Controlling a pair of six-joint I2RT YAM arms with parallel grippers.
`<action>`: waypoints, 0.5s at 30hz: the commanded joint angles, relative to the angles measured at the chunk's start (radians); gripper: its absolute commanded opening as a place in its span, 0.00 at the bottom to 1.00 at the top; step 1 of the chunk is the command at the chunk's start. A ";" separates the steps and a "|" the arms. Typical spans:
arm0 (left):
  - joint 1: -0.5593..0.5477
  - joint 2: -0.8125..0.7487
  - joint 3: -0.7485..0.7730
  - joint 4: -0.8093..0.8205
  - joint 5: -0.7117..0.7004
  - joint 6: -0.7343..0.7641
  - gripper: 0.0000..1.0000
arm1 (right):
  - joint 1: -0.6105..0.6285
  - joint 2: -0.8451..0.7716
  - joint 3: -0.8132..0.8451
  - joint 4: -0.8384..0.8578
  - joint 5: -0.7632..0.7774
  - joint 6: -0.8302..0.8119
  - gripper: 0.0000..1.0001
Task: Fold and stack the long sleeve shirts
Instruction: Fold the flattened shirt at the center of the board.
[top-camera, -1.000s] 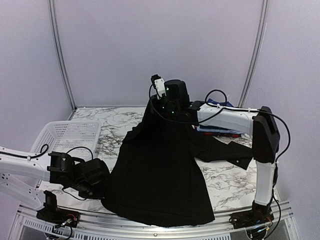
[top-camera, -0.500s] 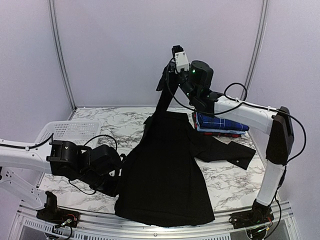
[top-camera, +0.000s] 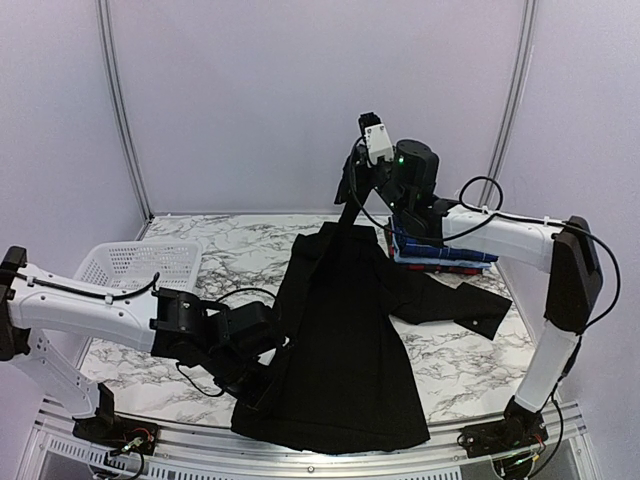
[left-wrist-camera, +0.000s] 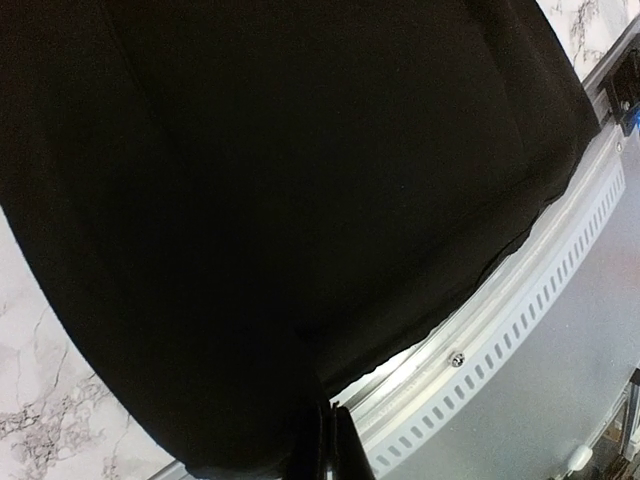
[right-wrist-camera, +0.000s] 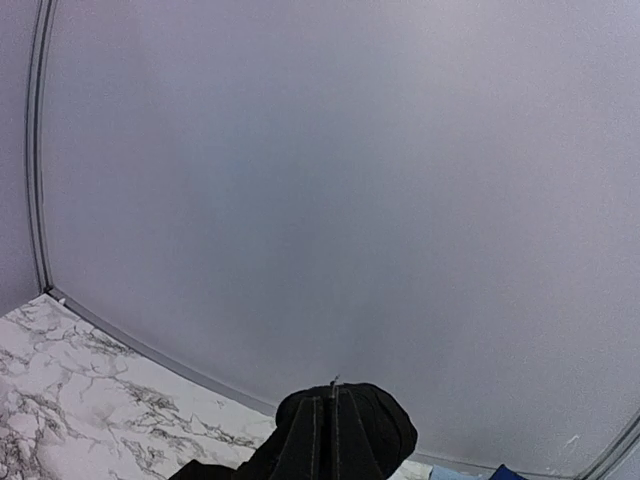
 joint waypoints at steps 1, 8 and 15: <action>-0.007 0.044 0.030 0.058 0.058 0.047 0.00 | -0.004 -0.058 -0.018 -0.002 -0.002 0.034 0.00; -0.007 0.090 0.014 0.125 0.129 0.066 0.00 | -0.005 -0.107 -0.096 -0.005 -0.003 0.065 0.00; -0.005 0.113 0.014 0.135 0.132 0.077 0.25 | -0.005 -0.184 -0.188 -0.066 -0.077 0.154 0.00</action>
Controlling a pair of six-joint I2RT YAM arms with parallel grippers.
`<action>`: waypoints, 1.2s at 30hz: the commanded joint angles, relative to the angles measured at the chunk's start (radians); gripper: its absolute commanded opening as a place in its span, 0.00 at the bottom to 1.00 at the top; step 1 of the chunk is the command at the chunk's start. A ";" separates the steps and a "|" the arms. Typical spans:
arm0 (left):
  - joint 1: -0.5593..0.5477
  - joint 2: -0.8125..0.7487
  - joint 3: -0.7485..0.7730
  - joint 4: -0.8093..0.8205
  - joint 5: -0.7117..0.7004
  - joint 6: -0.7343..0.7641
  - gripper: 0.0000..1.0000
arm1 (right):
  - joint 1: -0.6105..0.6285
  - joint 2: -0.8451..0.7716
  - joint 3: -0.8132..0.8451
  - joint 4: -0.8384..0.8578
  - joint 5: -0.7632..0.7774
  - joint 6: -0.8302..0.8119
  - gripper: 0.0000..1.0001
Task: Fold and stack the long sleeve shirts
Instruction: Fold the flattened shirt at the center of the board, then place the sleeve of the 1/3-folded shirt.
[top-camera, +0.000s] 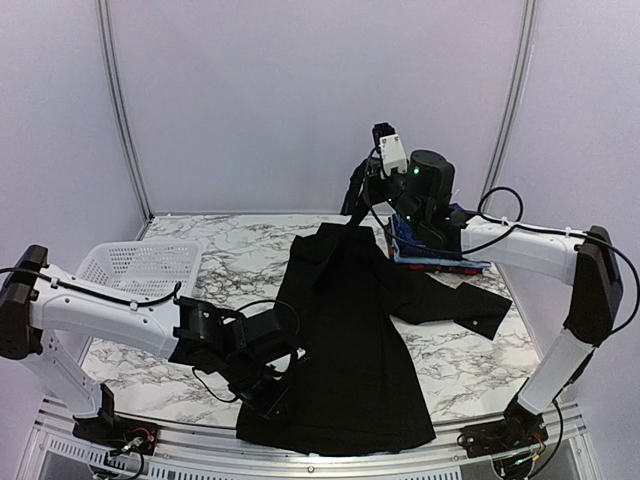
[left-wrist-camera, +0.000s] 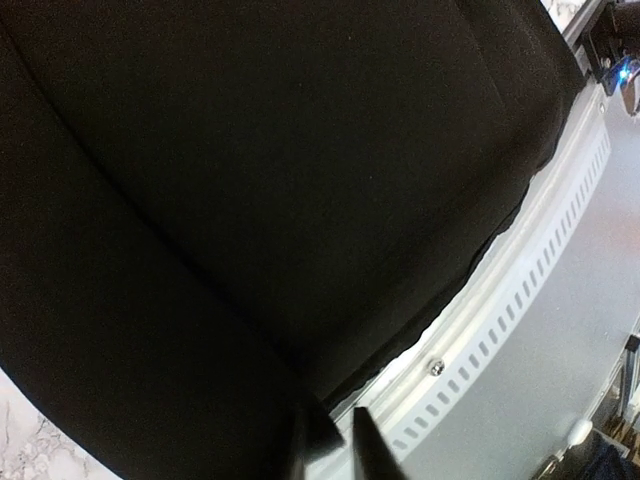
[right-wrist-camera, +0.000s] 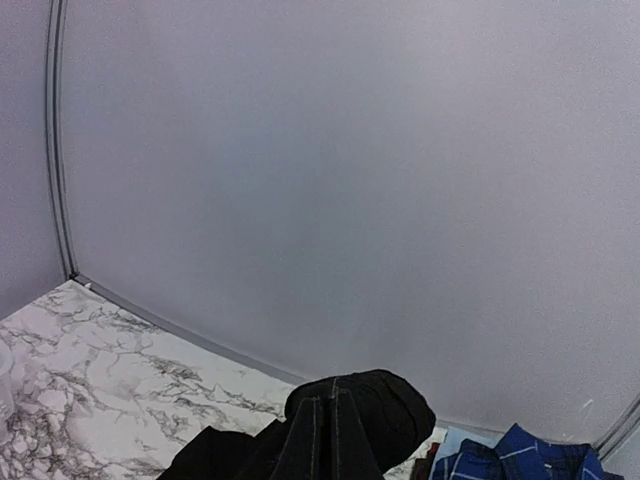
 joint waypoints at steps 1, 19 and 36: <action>-0.001 -0.004 0.014 0.026 0.006 0.020 0.33 | -0.005 -0.077 -0.049 -0.060 -0.077 0.094 0.00; 0.543 0.081 0.229 0.055 -0.223 0.041 0.49 | 0.153 -0.250 -0.499 -0.112 -0.496 0.285 0.00; 0.684 0.563 0.672 0.103 -0.143 0.087 0.39 | 0.215 -0.195 -0.586 -0.191 -0.879 0.297 0.00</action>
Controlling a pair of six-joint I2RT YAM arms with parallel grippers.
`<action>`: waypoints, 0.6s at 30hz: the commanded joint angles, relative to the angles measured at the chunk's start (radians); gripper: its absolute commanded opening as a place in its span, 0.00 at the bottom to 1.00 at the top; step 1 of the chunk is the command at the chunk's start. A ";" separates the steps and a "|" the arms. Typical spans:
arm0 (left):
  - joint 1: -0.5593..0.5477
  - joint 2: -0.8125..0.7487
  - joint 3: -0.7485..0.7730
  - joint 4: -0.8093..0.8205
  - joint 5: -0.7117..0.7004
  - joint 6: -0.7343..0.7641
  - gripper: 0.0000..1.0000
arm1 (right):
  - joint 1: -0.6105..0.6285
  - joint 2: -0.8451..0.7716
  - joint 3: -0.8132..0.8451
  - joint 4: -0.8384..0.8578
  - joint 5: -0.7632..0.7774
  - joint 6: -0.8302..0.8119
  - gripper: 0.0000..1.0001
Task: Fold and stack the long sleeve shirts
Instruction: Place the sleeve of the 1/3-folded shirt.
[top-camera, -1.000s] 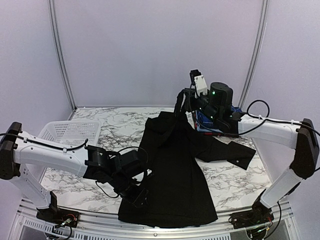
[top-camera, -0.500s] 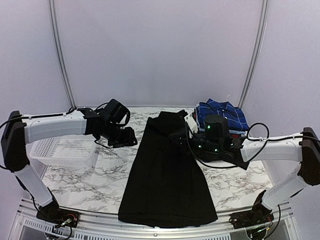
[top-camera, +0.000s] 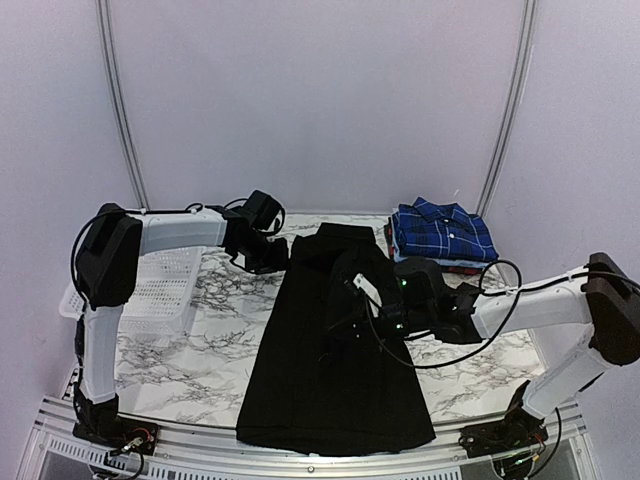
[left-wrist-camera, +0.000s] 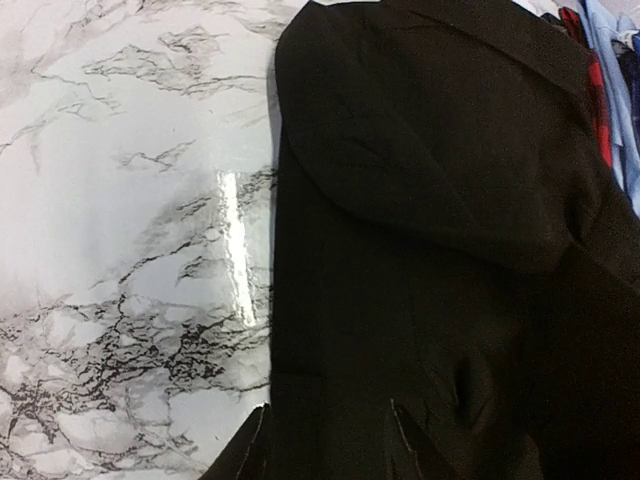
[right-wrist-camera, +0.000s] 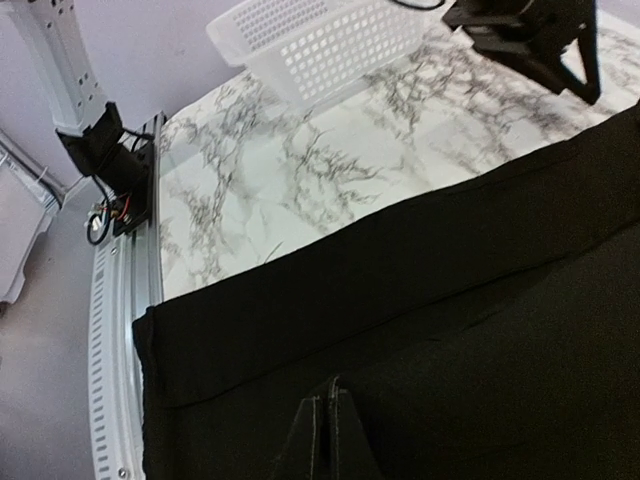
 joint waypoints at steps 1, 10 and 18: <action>0.015 0.022 0.036 0.004 0.034 0.011 0.39 | 0.018 -0.012 0.020 -0.053 -0.077 0.000 0.00; 0.016 -0.137 -0.155 0.035 0.092 0.043 0.41 | -0.030 0.023 0.173 -0.148 0.125 0.115 0.00; 0.022 -0.205 -0.285 0.043 0.094 0.000 0.41 | -0.102 0.131 0.232 -0.432 0.298 0.129 0.10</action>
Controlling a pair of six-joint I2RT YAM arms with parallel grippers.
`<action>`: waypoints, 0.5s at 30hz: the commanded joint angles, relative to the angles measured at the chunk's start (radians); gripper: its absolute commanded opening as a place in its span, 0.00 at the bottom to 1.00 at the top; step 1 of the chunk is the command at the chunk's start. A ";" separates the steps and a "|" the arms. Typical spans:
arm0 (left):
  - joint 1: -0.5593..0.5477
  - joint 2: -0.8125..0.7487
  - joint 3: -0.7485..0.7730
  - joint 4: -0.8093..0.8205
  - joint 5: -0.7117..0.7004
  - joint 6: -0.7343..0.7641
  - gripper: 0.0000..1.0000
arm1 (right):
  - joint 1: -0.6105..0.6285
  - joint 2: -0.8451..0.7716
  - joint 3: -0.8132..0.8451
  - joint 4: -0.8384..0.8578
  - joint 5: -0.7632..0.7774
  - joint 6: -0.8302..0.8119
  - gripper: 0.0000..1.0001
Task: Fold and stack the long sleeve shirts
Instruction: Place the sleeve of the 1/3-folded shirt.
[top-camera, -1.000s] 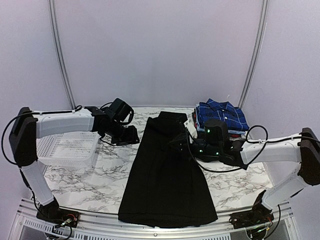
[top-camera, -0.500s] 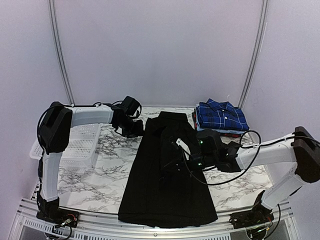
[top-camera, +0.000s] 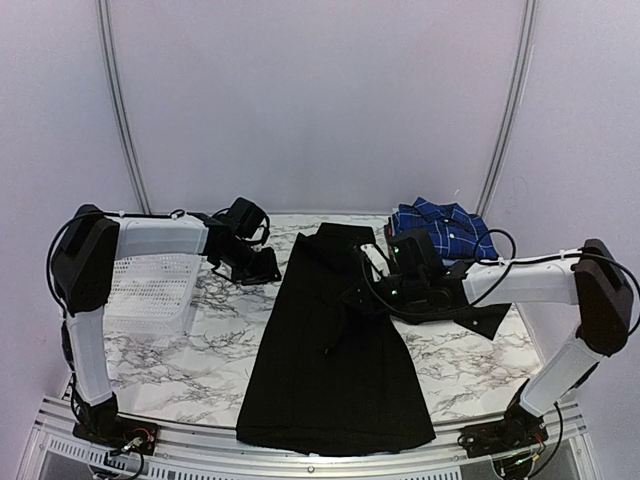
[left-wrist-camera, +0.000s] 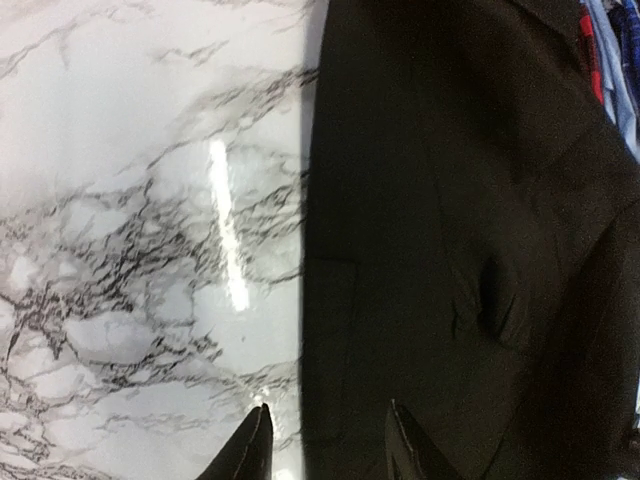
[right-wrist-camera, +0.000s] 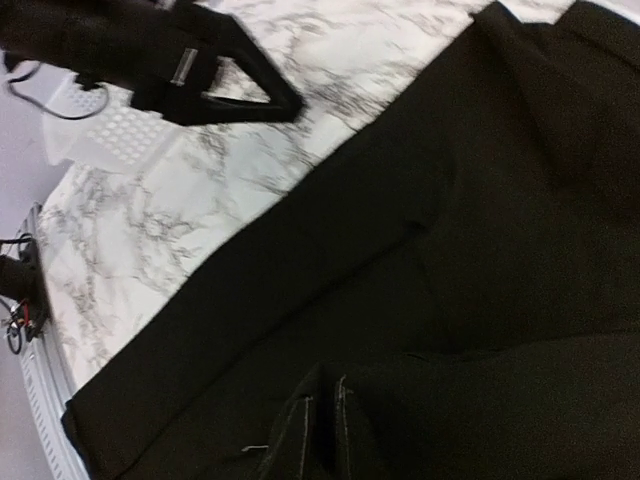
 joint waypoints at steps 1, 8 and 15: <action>-0.001 -0.092 -0.123 0.010 0.017 -0.019 0.41 | 0.014 0.046 0.013 -0.201 0.112 0.005 0.14; -0.071 -0.295 -0.420 0.030 0.099 -0.022 0.48 | 0.045 0.027 0.036 -0.348 0.270 0.012 0.42; -0.106 -0.393 -0.500 0.029 0.024 -0.058 0.49 | 0.033 0.015 0.244 -0.403 0.410 -0.113 0.68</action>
